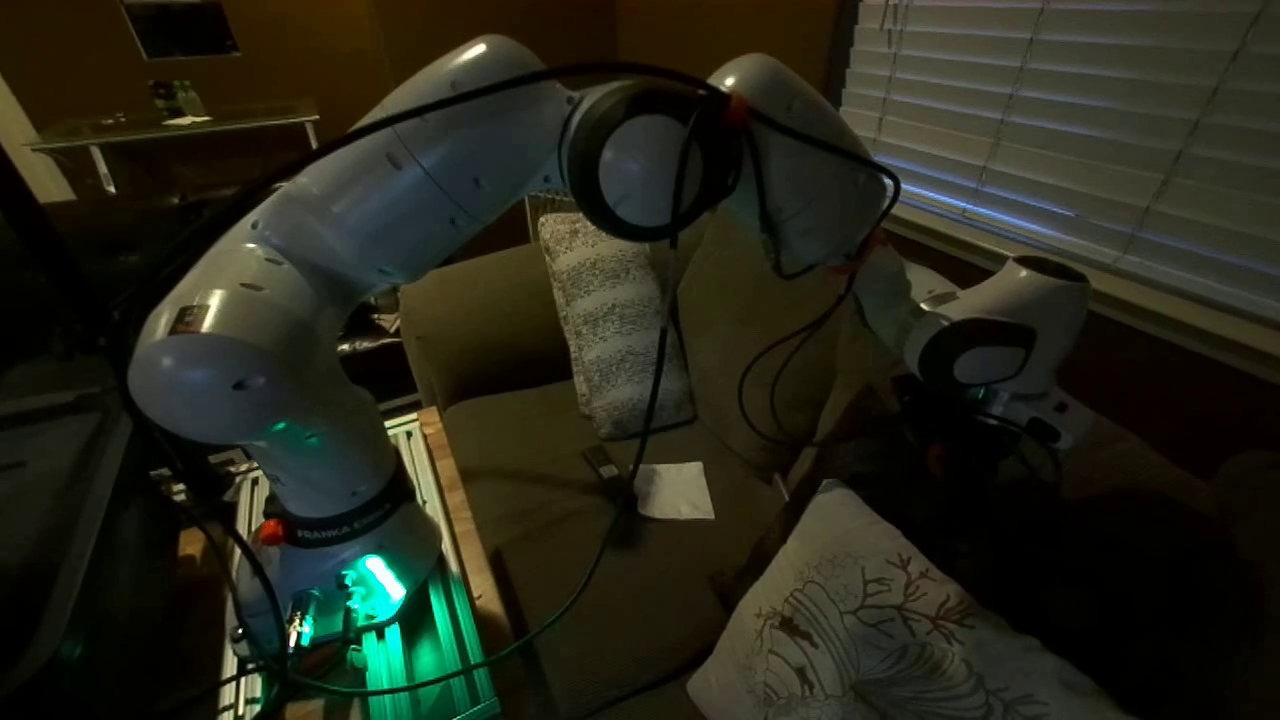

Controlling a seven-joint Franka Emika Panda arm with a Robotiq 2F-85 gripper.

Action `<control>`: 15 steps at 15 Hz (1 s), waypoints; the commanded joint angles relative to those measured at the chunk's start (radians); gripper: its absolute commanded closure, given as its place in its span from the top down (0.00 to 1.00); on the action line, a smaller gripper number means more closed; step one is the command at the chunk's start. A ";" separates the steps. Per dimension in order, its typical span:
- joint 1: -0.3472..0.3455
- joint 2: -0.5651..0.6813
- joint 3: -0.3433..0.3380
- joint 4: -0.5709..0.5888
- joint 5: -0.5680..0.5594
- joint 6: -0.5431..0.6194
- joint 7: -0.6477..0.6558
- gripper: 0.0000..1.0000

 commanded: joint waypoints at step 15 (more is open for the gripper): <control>0.024 -0.236 0.031 -0.217 0.075 -0.030 0.080 0.02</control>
